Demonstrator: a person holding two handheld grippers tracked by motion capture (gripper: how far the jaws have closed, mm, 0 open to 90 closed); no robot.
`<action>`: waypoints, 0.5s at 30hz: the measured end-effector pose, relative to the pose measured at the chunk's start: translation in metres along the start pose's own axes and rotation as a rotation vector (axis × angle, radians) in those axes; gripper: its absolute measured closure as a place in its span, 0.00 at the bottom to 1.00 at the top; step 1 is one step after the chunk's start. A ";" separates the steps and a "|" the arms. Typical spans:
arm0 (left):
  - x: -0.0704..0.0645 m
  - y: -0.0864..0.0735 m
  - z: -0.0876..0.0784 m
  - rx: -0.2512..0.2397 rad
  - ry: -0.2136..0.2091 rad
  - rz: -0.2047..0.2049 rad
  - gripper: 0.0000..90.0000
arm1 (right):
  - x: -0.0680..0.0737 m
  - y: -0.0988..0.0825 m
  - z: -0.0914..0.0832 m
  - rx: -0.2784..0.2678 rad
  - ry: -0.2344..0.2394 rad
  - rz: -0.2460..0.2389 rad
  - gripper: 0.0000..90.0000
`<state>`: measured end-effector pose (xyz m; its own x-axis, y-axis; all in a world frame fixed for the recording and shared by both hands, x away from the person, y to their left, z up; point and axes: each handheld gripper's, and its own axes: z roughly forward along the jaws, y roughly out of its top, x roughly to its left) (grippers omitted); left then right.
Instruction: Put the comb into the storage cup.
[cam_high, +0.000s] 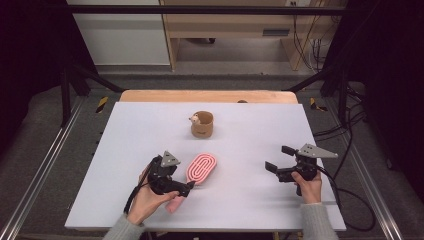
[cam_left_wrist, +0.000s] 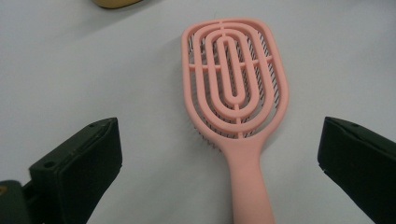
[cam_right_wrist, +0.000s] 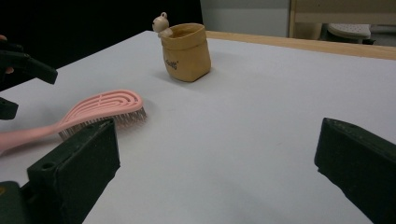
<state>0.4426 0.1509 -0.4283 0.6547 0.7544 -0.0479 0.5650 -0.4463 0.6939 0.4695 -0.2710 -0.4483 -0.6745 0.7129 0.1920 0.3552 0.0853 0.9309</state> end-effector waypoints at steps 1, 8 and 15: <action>0.000 0.000 0.001 0.004 -0.002 -0.001 0.00 | 0.000 0.000 0.000 0.000 0.000 0.000 0.01; -0.002 -0.004 0.008 0.036 -0.007 -0.004 0.00 | 0.000 0.000 0.000 0.000 0.001 0.000 0.01; -0.004 -0.007 0.012 0.070 -0.010 0.004 0.00 | 0.000 0.000 0.000 -0.001 -0.001 0.000 0.01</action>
<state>0.4419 0.1450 -0.4415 0.6619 0.7478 -0.0524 0.5959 -0.4825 0.6419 0.4694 -0.2711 -0.4481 -0.6740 0.7133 0.1922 0.3550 0.0846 0.9310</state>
